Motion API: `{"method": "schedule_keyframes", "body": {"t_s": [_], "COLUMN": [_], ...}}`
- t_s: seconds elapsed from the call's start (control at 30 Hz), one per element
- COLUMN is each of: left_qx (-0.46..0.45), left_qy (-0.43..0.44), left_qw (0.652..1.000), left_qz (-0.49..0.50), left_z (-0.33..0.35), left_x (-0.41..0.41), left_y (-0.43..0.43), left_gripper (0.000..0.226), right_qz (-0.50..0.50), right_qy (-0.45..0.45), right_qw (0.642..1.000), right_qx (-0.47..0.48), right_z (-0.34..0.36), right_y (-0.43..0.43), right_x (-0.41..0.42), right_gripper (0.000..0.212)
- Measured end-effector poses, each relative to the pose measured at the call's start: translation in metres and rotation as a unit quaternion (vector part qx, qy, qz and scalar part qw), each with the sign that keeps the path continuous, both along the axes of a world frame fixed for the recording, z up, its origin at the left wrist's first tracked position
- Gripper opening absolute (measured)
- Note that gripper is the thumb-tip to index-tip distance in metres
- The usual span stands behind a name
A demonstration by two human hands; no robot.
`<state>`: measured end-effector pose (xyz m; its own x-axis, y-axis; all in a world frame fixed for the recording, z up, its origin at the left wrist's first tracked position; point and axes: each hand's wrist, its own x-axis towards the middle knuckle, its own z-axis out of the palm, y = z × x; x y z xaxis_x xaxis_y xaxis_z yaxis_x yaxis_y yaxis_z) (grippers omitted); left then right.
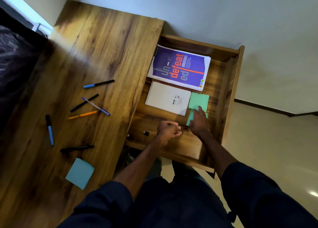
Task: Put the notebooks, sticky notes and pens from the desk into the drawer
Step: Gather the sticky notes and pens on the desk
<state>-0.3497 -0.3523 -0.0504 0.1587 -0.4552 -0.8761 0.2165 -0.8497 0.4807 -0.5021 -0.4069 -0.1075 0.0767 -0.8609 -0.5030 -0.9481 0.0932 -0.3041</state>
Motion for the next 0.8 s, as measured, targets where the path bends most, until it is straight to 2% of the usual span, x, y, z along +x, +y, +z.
{"method": "schedule_keyframes", "body": {"t_s": [0.23,0.8], "left_qx": [-0.002,-0.001], "left_qy": [-0.009,-0.014], "left_qw": [1.000,1.000], "left_qz": [-0.007,-0.006], "left_z": [0.000,0.001], "left_x": [0.008,0.011], "left_y": [0.006,0.012], "left_gripper": [0.020,0.021], "right_qz": [0.013,0.006], "right_qy": [0.015,0.025], "right_qw": [0.998,0.999], "right_qx": [0.056,0.040], "right_z": [-0.007,-0.011], "right_y": [-0.020,-0.010], "right_x": [-0.006,-0.010], "right_gripper": [0.072,0.078]}}
